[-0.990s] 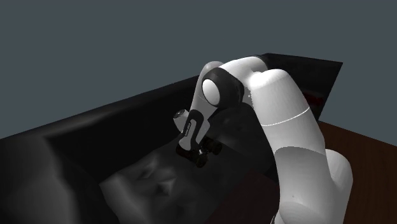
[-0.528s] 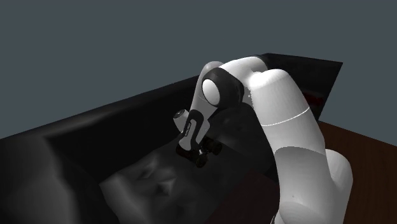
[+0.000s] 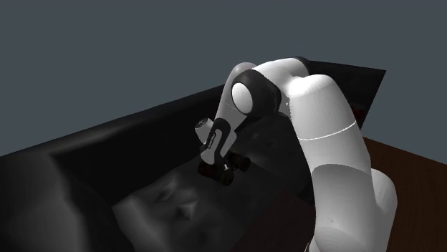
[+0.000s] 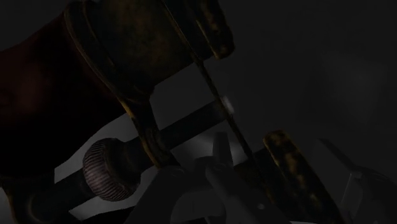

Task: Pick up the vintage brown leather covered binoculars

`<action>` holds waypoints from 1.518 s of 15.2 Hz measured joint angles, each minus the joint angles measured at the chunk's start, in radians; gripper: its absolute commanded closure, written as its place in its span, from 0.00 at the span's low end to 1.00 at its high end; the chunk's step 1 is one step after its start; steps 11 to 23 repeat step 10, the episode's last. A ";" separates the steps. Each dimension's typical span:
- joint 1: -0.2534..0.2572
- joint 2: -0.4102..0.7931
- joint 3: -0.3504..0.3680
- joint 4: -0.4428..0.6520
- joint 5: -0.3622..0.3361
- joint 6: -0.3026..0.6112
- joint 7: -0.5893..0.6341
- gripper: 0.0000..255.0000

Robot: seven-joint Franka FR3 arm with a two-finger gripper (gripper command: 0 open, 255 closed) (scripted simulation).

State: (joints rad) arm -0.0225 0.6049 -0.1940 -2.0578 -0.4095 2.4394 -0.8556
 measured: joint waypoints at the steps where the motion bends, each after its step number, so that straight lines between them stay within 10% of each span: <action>1: 0.000 -0.012 0.000 -0.005 0.000 -0.006 -0.003 1.00; 23: 0.003 -0.109 0.001 -0.028 0.008 -0.082 -0.032 1.00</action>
